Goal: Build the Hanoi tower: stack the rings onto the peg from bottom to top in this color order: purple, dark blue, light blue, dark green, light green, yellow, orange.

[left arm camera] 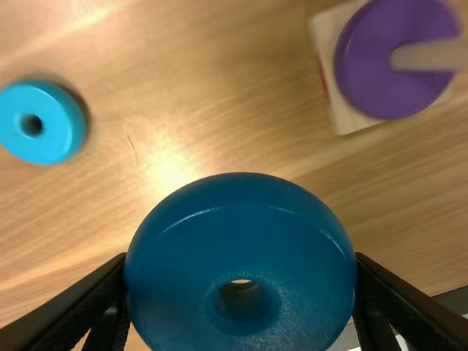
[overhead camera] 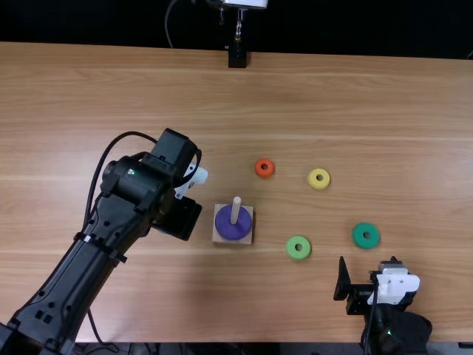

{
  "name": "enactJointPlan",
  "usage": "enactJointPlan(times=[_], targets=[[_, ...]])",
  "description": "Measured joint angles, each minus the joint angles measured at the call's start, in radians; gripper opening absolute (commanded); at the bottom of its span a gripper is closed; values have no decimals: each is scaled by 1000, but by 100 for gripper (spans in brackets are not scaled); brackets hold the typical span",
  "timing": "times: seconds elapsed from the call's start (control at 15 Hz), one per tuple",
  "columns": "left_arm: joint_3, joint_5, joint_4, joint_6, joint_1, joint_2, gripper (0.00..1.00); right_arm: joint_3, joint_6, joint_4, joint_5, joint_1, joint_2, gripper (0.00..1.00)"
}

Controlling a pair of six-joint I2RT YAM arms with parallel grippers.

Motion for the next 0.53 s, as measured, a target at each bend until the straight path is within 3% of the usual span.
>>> enactJointPlan(times=[0.2,0.53], targets=[[143,0,-68,-3,-8,35,0,0,0,0,0,0,0,100],[253,5,-106,-56,-103,97,0,0,0,0,0,0,0,100]])
